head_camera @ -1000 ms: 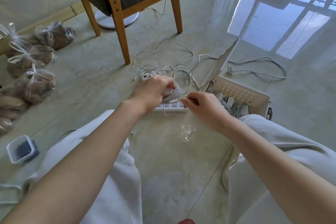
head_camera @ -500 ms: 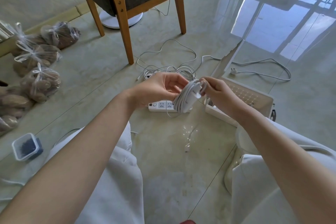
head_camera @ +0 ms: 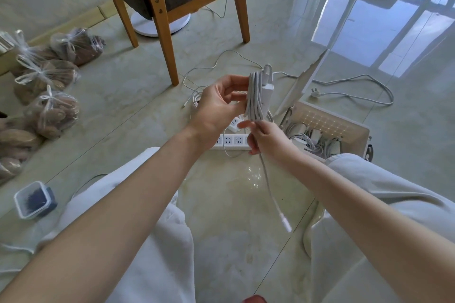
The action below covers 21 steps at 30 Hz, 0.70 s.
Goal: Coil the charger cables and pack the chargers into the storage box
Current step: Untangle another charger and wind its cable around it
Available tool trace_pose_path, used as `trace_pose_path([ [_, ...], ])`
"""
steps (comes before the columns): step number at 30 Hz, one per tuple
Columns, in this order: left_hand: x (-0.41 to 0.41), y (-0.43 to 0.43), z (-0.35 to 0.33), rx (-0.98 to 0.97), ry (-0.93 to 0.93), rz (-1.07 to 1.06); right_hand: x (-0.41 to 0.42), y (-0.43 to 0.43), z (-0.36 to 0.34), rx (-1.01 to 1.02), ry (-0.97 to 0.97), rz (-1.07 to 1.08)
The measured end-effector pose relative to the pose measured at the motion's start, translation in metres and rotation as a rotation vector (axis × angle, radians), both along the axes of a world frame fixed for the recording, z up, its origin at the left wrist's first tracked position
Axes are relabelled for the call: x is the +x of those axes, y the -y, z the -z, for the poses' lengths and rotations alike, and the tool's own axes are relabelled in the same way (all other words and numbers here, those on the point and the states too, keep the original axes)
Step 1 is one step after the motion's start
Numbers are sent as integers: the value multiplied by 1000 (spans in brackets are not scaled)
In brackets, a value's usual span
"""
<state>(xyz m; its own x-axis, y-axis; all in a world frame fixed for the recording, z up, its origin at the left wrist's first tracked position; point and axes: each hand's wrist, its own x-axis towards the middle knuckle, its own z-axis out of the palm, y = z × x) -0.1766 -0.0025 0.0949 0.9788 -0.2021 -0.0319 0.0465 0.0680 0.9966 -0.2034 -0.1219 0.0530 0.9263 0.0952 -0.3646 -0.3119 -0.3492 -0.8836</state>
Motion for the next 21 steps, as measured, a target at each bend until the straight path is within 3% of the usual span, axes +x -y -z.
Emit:
trace_pose_path([
  [6, 6, -1, 16, 530, 332, -135, -14, -7, 1, -204, 81, -215],
  [12, 12, -12, 23, 850, 530, -36, -18, 10, -4, -611, 414, -316],
  [14, 12, -15, 24, 888, 498, 16, -15, 18, -6, -726, 552, -279],
  [17, 13, -17, 24, 895, 388, 103, -13, 24, -9, -670, 658, -198],
  [21, 13, -23, 18, 912, 190, 301, -9, 28, -6, -727, 798, -329],
])
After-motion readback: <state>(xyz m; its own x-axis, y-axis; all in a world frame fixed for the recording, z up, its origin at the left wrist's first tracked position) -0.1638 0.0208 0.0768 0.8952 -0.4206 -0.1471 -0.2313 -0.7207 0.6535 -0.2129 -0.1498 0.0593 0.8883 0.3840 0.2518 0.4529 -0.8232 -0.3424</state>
